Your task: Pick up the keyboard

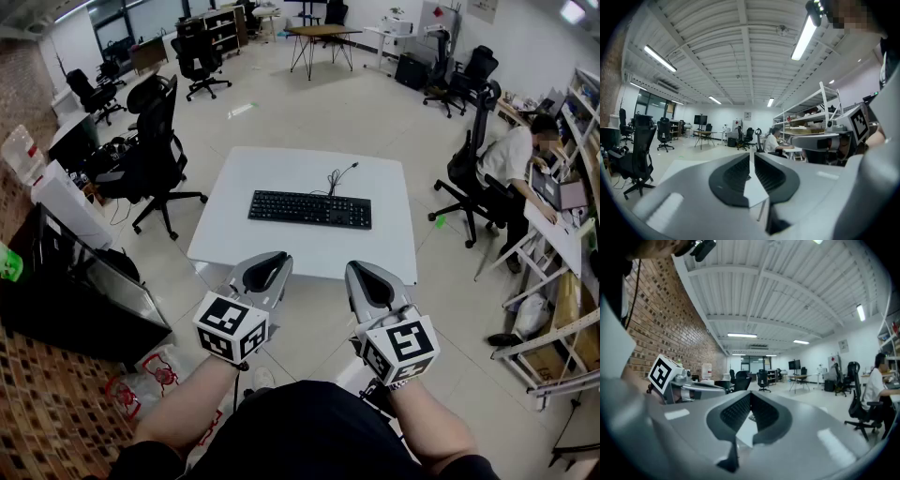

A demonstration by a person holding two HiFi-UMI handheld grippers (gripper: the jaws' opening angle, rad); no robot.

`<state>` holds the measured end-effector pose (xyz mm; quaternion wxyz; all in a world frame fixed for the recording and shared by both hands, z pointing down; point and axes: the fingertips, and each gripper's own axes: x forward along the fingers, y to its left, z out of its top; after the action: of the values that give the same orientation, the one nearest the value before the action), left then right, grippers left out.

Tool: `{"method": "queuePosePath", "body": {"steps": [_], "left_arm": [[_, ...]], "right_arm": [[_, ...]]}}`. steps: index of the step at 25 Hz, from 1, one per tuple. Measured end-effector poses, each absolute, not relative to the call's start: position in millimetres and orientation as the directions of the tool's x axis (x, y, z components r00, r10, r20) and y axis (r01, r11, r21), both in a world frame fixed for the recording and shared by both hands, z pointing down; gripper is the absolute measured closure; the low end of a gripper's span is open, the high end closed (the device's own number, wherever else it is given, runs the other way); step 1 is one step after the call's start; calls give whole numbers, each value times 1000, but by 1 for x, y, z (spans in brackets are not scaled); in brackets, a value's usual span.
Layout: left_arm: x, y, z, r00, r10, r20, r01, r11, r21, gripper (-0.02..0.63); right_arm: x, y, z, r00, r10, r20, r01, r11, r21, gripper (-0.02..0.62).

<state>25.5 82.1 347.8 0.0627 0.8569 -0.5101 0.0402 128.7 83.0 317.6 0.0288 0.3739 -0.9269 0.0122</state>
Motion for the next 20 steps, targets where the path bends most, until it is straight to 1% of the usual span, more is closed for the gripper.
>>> {"method": "queuePosePath", "body": {"steps": [7,15,20], "left_arm": [[13,66,360,434,-886,164,-898,-410,159,540],[-44,10,395,365,-899,243,-916,-299,268,489],[-86,-46,436,340,-886,316,-910,-224,350,466]], "right_arm": [[149,76,327,-718,-691,80,-695,718,-34,592],[146,41,350,-719,-683,131,-695,709,-115,589],[144,0,364,-685,-710,163,-729,668,-152,586]]}}
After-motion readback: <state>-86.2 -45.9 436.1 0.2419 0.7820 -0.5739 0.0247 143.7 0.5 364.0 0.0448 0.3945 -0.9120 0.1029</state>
